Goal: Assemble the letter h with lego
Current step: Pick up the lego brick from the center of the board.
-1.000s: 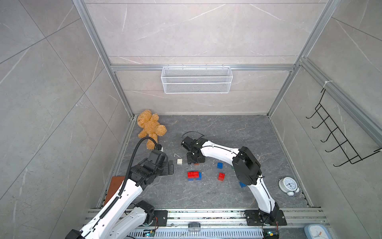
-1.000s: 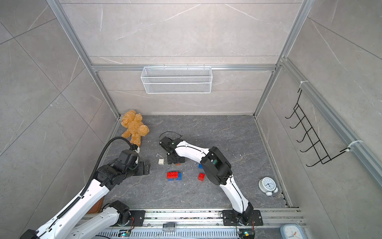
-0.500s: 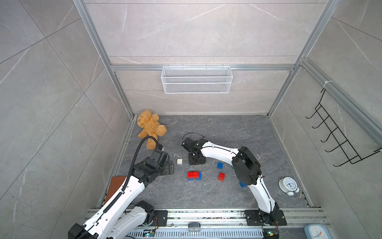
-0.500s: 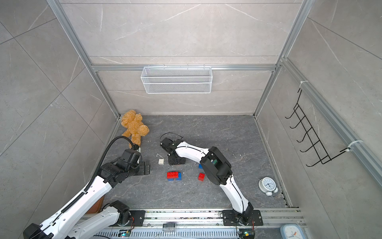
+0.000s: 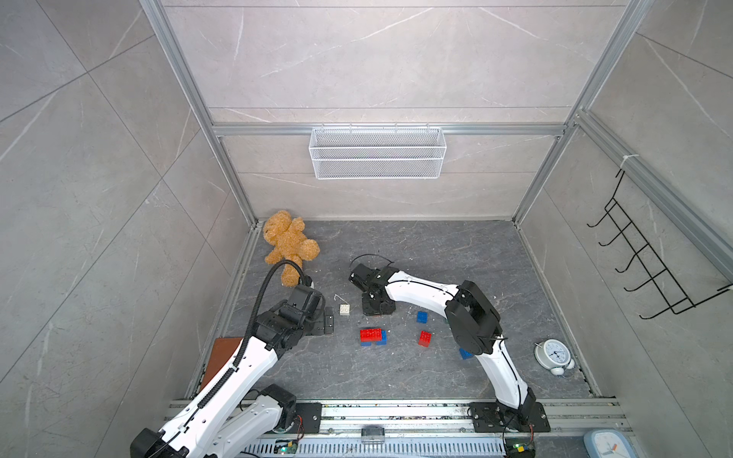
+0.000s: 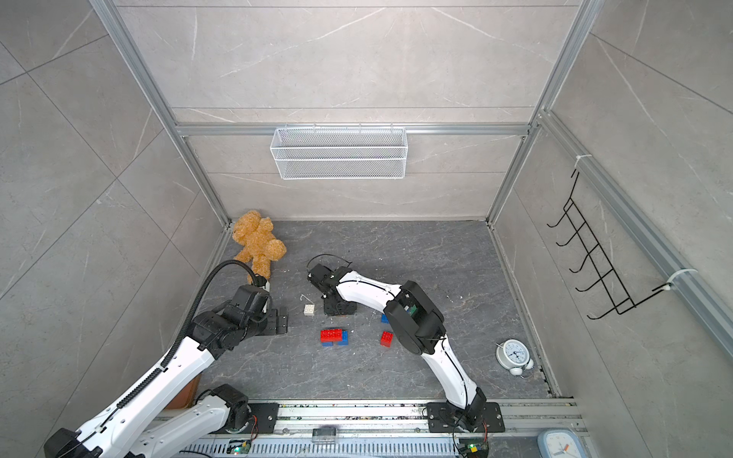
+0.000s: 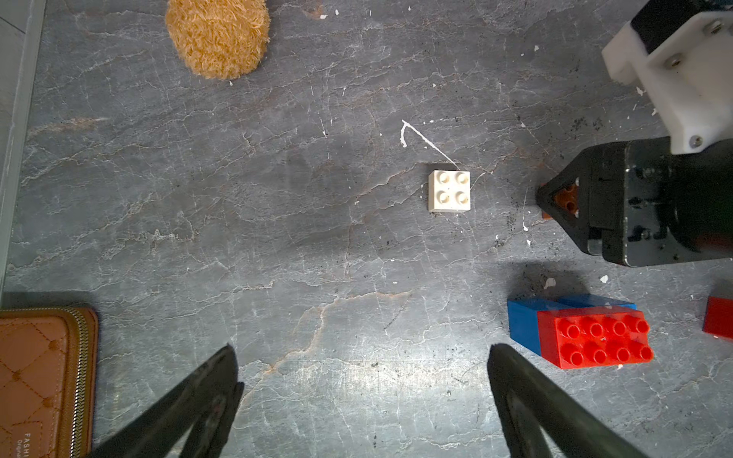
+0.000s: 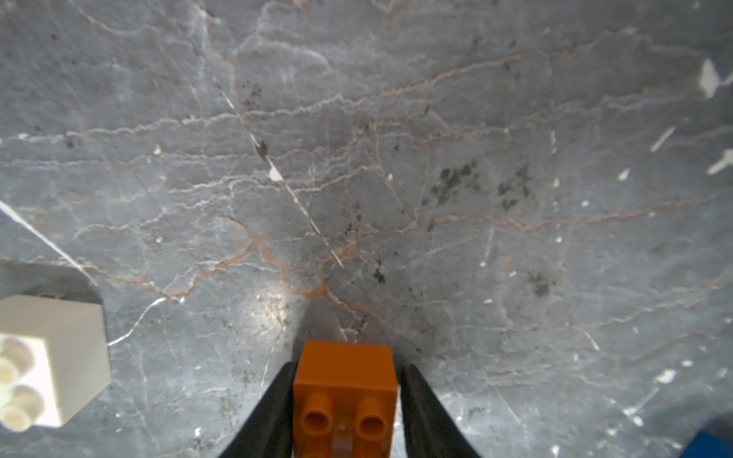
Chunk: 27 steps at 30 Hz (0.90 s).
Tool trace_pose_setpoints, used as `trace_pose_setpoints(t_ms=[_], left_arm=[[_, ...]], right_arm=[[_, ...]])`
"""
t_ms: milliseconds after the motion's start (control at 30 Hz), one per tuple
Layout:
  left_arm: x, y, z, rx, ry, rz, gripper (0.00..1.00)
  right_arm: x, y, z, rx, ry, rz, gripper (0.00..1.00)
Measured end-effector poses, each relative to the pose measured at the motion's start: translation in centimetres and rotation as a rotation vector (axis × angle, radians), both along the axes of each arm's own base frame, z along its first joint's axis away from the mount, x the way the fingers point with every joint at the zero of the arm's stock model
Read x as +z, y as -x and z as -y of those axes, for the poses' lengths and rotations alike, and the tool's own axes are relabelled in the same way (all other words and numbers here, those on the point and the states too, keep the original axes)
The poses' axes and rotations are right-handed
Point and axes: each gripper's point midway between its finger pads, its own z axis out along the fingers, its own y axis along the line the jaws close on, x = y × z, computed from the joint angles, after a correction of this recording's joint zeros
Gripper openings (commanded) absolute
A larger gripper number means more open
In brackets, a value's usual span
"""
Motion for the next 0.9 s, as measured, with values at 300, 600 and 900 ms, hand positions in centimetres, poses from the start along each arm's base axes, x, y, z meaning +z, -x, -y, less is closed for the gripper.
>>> trace_pose_setpoints(t_ms=[300,600,900], left_arm=[[-0.1,0.0,0.0,0.000,-0.003,-0.005,1.00],[0.3,0.0,-0.5,0.014,-0.020,0.010,1.00],[3.2,0.0,-2.5,0.086,-0.054,0.116,1.00]], right_arm=[[0.2,-0.2,0.4,-0.013,0.017,0.014,0.22],[2.8,0.6,0.6,-0.021,0.029,0.055,0.00],[8.8,4.5,-2.7,0.011,0.000,0.110,0.00]])
